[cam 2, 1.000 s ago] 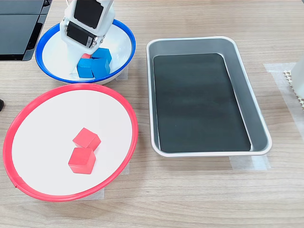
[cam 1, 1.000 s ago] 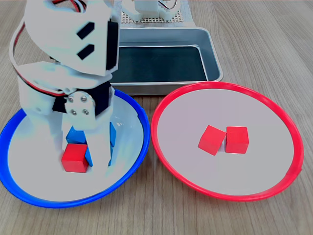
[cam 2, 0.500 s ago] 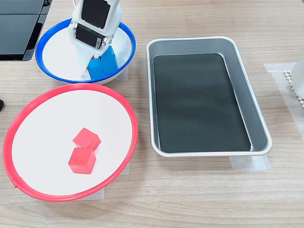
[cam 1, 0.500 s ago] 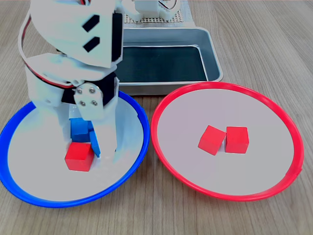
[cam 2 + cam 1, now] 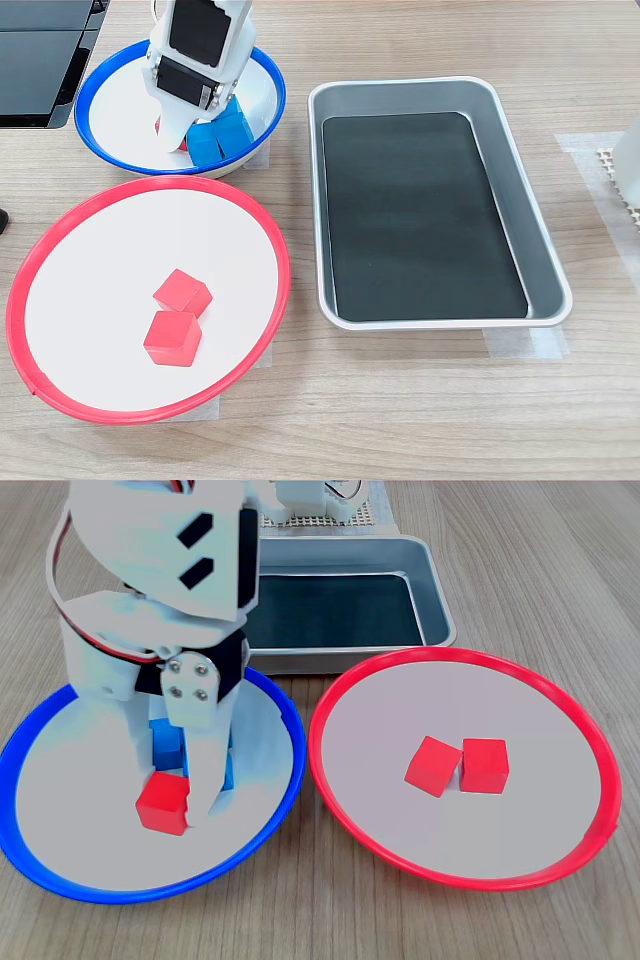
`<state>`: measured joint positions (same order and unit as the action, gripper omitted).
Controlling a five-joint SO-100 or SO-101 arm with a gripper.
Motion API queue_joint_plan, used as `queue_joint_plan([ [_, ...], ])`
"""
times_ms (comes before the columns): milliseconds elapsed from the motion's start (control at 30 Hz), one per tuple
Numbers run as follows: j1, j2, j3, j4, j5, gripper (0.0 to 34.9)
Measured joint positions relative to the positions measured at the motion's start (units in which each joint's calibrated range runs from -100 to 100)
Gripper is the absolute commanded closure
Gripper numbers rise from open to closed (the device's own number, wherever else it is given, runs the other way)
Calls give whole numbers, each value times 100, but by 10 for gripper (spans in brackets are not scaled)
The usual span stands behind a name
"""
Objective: Relocate any misplaced blocks to their matching dishes.
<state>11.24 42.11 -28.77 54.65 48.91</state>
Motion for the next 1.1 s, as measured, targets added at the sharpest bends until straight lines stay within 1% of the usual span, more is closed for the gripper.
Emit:
queue_joint_plan([
  [200,-327,-512,-281,489,-259,346],
  [433,-788,-870,-1044,1615,-542,346],
  [500,-991,-870,-1162,1762,-640,346],
  [533,-1115,-870,-1180,1778,-703,346],
  [567,-1407,-870,-1180,1778,-816,346],
  [733,-1850,-494,-1180,1427,-1060,346],
  [833,-2000,-222,-1180,1199,-1123,346],
  [967,-1956,128,-1180,881,-1172,346],
  [1000,-1973,256,-1189,791,-1182,343],
  [1100,-2062,435,-1180,612,-1201,308],
])
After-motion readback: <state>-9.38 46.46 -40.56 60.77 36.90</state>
